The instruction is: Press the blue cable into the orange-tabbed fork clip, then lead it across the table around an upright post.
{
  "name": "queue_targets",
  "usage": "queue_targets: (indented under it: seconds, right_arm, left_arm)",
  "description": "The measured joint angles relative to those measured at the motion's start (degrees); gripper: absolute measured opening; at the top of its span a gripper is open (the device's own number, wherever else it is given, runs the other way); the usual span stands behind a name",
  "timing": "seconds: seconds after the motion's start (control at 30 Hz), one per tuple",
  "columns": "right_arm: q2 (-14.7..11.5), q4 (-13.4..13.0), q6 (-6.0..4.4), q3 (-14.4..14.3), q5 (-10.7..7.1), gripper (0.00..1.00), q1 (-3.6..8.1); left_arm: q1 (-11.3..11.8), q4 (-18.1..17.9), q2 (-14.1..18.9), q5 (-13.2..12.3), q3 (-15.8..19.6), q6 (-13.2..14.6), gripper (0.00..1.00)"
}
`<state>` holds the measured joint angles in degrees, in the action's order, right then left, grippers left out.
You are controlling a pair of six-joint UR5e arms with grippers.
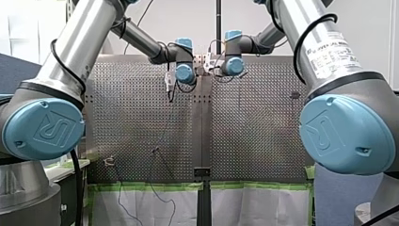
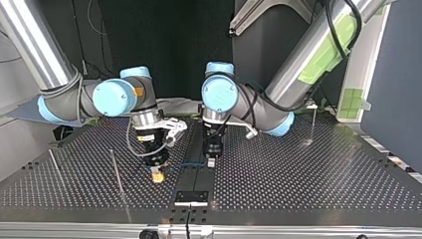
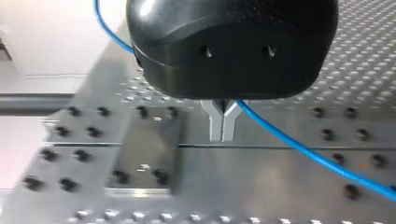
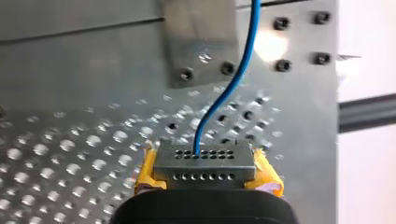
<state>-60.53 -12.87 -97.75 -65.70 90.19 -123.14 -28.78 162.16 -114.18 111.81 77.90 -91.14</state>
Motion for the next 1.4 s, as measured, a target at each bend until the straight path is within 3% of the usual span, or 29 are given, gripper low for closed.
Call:
queue_targets:
  seconds: [1.03,1.4]
  right_arm:
    - [-4.1,2.8,-0.44,0.0,0.17,0.0,3.37]
    - [-5.2,5.0,-0.51,0.0,0.44,0.0,4.95]
  left_arm:
    - [-1.0,5.1,0.4,-4.1,-7.7,-1.8,0.0]
    - [-1.6,5.9,0.3,-5.2,-9.9,-2.9,0.0]
